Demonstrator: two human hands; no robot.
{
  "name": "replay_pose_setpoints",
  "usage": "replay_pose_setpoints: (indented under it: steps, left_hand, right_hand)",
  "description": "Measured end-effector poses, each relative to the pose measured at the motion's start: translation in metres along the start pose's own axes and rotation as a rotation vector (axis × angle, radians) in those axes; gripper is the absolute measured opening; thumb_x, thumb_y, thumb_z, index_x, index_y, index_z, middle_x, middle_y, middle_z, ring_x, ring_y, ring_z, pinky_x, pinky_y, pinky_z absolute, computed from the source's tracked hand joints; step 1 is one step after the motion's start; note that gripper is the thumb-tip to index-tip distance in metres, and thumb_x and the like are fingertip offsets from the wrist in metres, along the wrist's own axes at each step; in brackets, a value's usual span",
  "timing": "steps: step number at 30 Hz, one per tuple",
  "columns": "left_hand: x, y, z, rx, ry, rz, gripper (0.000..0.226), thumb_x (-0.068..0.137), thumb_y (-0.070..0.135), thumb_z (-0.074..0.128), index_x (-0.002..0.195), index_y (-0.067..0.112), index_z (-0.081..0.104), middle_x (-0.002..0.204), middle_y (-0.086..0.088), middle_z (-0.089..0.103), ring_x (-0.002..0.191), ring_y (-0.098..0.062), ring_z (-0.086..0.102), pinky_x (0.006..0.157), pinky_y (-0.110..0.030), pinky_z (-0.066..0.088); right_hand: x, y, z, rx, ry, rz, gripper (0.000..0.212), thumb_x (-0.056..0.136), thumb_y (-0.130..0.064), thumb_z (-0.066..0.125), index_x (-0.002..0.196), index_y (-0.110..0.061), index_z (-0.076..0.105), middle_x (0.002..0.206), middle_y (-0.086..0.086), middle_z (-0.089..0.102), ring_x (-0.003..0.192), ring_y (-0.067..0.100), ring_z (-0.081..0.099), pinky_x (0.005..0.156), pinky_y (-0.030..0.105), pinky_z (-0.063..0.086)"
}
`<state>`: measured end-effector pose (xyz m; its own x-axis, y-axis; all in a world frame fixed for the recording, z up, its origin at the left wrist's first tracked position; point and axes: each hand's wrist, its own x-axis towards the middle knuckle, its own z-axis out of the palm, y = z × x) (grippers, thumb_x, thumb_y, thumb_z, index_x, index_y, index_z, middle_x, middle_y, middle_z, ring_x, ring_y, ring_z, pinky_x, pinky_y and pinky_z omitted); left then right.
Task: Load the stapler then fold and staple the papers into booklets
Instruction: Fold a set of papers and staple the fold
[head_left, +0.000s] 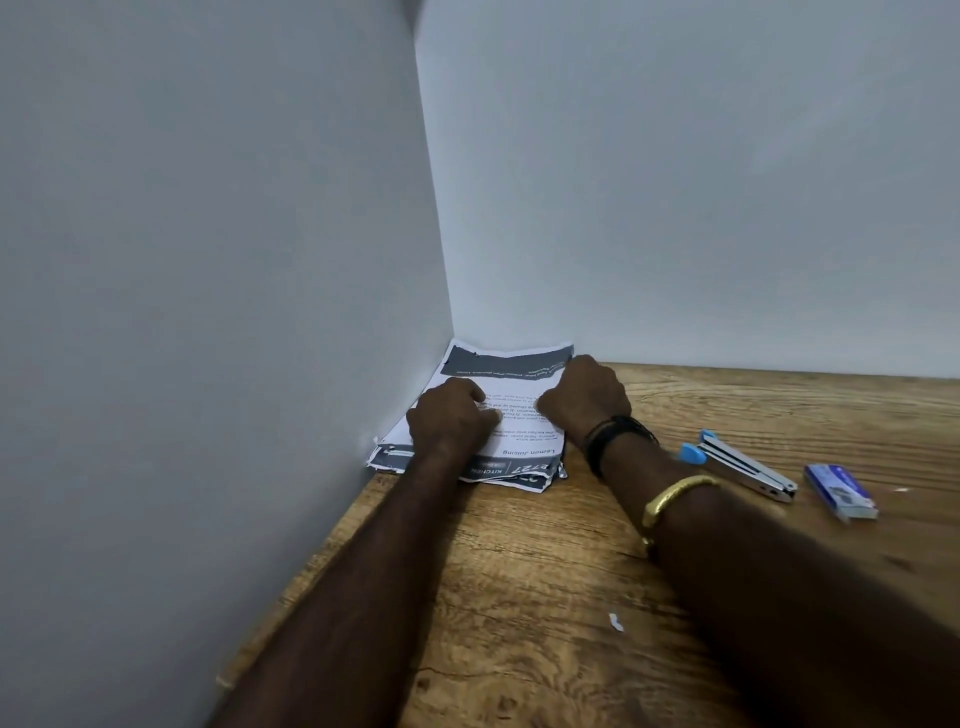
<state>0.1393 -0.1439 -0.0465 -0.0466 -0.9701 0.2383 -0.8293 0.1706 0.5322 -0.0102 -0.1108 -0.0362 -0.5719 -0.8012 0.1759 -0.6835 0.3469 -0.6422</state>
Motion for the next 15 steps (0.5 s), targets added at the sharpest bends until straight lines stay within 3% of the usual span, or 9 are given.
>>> replay_pose_setpoints:
  steps: [4,8,10,12,15]
  left_hand:
    - [0.000,-0.002,0.000,-0.012,0.019,0.019,0.038,0.084,0.045,0.075,0.118,0.028,0.071,0.129,0.000,0.069,0.124,-0.024,0.061,0.106,-0.037,0.046]
    - [0.001,-0.003,-0.003,-0.100,0.110,-0.002,0.034,0.091,0.041,0.068,0.122,0.027,0.069,0.131,-0.002,0.068,0.125,-0.026,0.060,0.106,-0.036,0.046]
    - [0.002,-0.004,-0.005,-0.157,0.156,-0.018,0.034,0.093,0.036,0.065,0.124,0.023,0.068,0.134,-0.004,0.067,0.126,-0.028,0.059,0.107,-0.036,0.045]
    - [0.002,-0.004,-0.007,-0.202,0.184,-0.035,0.035,0.094,0.033,0.064,0.127,0.020,0.066,0.135,-0.007,0.066,0.127,-0.031,0.058,0.107,-0.037,0.044]
    - [0.002,-0.003,-0.010,-0.306,0.184,-0.069,0.035,0.096,0.028,0.062,0.129,0.019,0.064,0.135,-0.009,0.065,0.127,-0.032,0.057,0.105,-0.035,0.043]
  right_hand:
    - [0.001,0.002,0.001,0.140,0.046,-0.021,0.037,0.084,-0.018,0.071,0.121,-0.018,0.063,0.126,0.011,0.066,0.114,0.036,0.063,0.087,0.035,0.050]
    - [0.005,0.007,-0.001,0.263,0.049,0.002,0.018,0.084,-0.026,0.074,0.098,-0.016,0.073,0.111,0.009,0.074,0.106,0.033,0.068,0.076,0.027,0.046]
    - [0.008,0.010,-0.005,0.351,0.057,0.031,0.015,0.085,-0.026,0.072,0.093,-0.014,0.073,0.109,0.011,0.075,0.105,0.034,0.068,0.079,0.028,0.050]
    - [0.008,0.015,-0.009,0.467,0.071,0.050,0.018,0.087,-0.020,0.072,0.104,-0.015,0.067,0.114,0.010,0.071,0.108,0.033,0.066,0.089,0.036,0.055]
    - [0.003,0.027,-0.019,0.638,0.075,0.058,0.032,0.088,-0.014,0.072,0.112,-0.021,0.052,0.109,0.008,0.067,0.099,0.028,0.066,0.085,0.039,0.057]
